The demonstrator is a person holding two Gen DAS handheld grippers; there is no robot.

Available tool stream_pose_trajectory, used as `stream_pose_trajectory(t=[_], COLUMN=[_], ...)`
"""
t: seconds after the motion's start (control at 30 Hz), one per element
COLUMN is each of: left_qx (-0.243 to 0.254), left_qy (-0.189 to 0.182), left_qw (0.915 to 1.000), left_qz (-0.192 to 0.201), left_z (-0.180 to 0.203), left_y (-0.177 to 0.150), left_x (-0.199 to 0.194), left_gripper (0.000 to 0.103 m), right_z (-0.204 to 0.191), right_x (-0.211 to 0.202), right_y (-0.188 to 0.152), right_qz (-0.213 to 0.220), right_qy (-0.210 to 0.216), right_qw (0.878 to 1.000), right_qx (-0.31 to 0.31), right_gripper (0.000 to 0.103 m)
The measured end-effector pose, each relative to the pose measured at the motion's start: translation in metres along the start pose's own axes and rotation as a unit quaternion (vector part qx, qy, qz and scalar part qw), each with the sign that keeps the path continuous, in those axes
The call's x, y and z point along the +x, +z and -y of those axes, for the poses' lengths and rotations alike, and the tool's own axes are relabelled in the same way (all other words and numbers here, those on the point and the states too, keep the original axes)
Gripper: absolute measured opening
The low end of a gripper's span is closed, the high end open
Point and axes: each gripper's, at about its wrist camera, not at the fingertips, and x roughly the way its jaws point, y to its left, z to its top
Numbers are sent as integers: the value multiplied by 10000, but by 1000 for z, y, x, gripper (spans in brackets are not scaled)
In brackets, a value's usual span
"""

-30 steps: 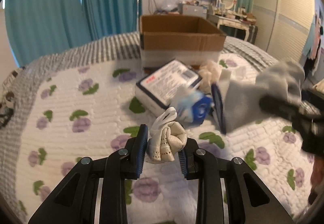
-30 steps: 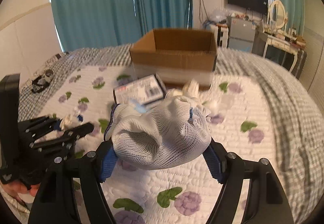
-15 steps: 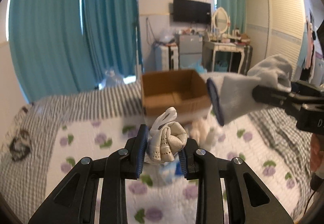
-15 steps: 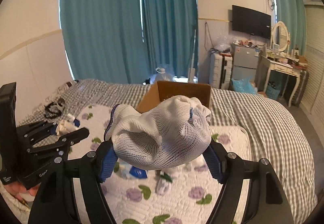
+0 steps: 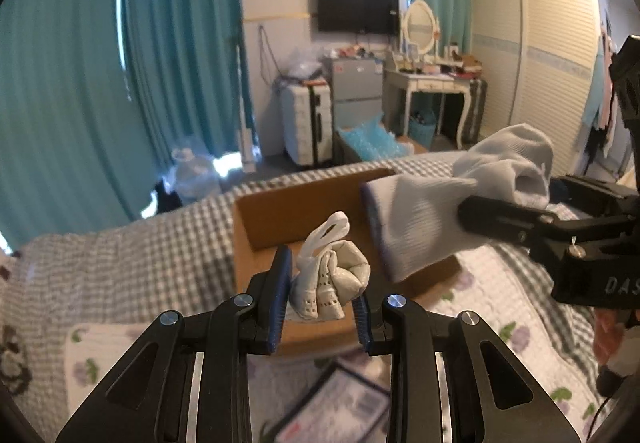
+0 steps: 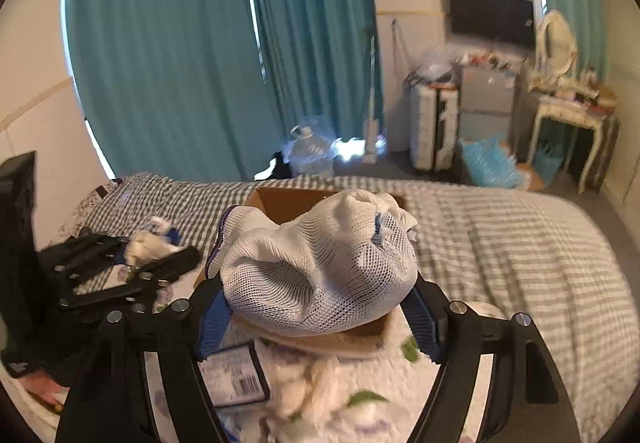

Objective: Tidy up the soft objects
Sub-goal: 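Carry the mesh sock into the box with the right gripper while the left drops the cloth there, then grasp the white fuzzy pipe cleaners with the right gripper while the left grasps the blue tissue pack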

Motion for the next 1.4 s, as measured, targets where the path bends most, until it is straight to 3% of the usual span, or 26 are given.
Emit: stream_pose_trajectory(t=[0.13,0.2,0.27,0.3,0.33,0.37,0.43,0.53,0.7,0.8,0.93,1.03,1.17,1.3,1.4], left_qx=[87,43,-108,-132,-146,-110,73,167,242,385,85,-88,-40,117,267], left_qy=[32,131,-67,-207,-243,-154,186,558,578,702,781,739,999,1108,940], left_qw=[9998,9997,9993,9985,9980,9981,9990,9981,9976,9968,9957,9930,9843,9844,9891], left_qz=[-148,-213,-361,-485,-556,-589,-399,-205,-302,6,490,913,1457,1361,1106], left_z=[-7,-10,-18,-19,-19,-18,-13,-9,-6,5,7,7,16,18,28], left_y=[-3,-9,-15,-17,-18,-18,-19,-13,3,19,40,48,44,31,11], left_x=[42,59,75,80,84,86,80,66,32,-13,-91,-151,-224,-254,-258], left_gripper=[28,29,31,32,40,52,62,63,63,63,64,86,86,86,86], right_z=[8,13,18,19,21,20,22,24,20,9,-10,-28,-47,-66,-77], right_x=[52,74,85,89,91,91,90,79,31,-13,-89,-149,-220,-266,-281], right_y=[2,-1,-5,-8,-9,-10,-12,-9,2,16,34,43,42,27,7], right_qz=[-260,-352,-347,-329,-299,-228,-171,-107,58,251,642,878,1173,1192,1105], right_qy=[-254,-130,-48,-38,-100,-183,-171,-233,-396,-471,-556,-605,-625,-717,-774], right_qw=[9993,9993,9994,9994,9995,9995,9997,9997,9991,9982,9955,9927,9883,9862,9862], right_qx=[-115,-51,-19,-52,-80,-110,-85,-7,-140,-271,-426,-570,-743,-898,-959], right_gripper=[74,76,79,86,89,89,93,93,94,94,94,96,98,98,98])
